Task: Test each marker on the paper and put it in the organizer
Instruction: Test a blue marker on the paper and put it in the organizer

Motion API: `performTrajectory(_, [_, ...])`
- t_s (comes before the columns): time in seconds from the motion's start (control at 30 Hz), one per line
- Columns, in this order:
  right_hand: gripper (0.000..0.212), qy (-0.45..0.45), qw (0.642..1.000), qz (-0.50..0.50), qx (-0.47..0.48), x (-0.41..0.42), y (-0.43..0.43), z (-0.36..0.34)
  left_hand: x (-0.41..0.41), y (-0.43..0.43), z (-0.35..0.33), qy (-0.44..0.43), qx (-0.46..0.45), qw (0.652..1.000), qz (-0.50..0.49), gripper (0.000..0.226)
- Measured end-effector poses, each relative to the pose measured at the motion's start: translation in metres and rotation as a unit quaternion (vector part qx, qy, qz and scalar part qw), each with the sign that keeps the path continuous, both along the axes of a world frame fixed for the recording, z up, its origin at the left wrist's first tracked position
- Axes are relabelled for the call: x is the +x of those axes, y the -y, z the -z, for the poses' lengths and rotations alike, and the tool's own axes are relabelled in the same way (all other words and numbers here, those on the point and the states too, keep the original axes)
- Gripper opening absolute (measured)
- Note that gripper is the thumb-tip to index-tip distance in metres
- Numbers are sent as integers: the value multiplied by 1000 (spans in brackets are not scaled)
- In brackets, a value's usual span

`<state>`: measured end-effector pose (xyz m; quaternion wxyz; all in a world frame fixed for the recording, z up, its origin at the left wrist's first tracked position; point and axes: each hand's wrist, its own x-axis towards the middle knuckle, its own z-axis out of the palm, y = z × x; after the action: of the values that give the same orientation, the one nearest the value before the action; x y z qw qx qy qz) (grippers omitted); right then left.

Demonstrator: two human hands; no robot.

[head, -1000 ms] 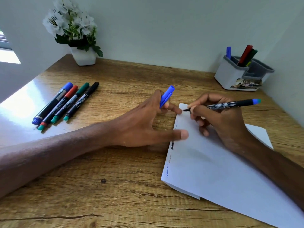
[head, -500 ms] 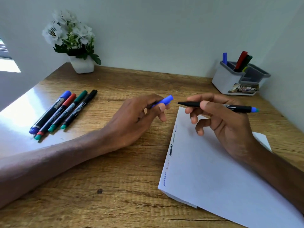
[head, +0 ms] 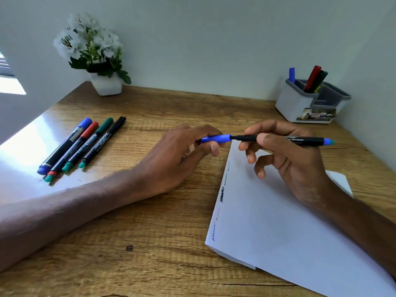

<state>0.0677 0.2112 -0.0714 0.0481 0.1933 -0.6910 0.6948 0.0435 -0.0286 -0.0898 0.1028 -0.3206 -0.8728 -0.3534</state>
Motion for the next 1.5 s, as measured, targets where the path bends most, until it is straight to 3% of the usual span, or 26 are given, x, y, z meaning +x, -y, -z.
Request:
performTrajectory(0.3, [13, 5, 1000, 6, 19, 3, 11, 1, 6, -4, -5, -49, 3, 998, 33, 26])
performTrajectory(0.53, [14, -29, 999, -12, -6, 5, 11, 0, 7, -17, -8, 60, 104, 987, 106, 30])
performTrajectory(0.7, [21, -42, 998, -3, 41, 1, 7, -3, -2, -16, -10, 89, 97, 983, 124, 29])
performTrajectory(0.8, [23, -53, 996, 17, 75, -1, -1, -13, -8, -18, -13, 71, 106, 988, 89, 22])
performTrajectory(0.93, [29, -36, 996, 53, 55, -2, -12, -22, -17, -19, -24, 44, 190, 980, 35, 17])
performTrajectory(1.1, [28, -46, 992, 39, 110, -2, -28, -26, -22, -26, -47, -4, 234, 970, 58, 12])
performTrajectory(1.2, [22, -110, 966, 106, 208, -6, -33, -29, -20, -45, -62, -34, 205, 977, 54, 12])
performTrajectory(1.3, [15, -184, 901, 215, 330, -12, -43, -29, -28, -73, -72, -45, 170, 983, 48, 16])
performTrajectory(1.43, [18, -200, 869, 312, 327, -26, -71, -29, -53, -111, -73, -29, 133, 991, 14, 20])
performTrajectory(1.5, [28, -191, 865, 361, 293, -31, -86, -34, -66, -121, -65, 23, 57, 998, 18, 23])
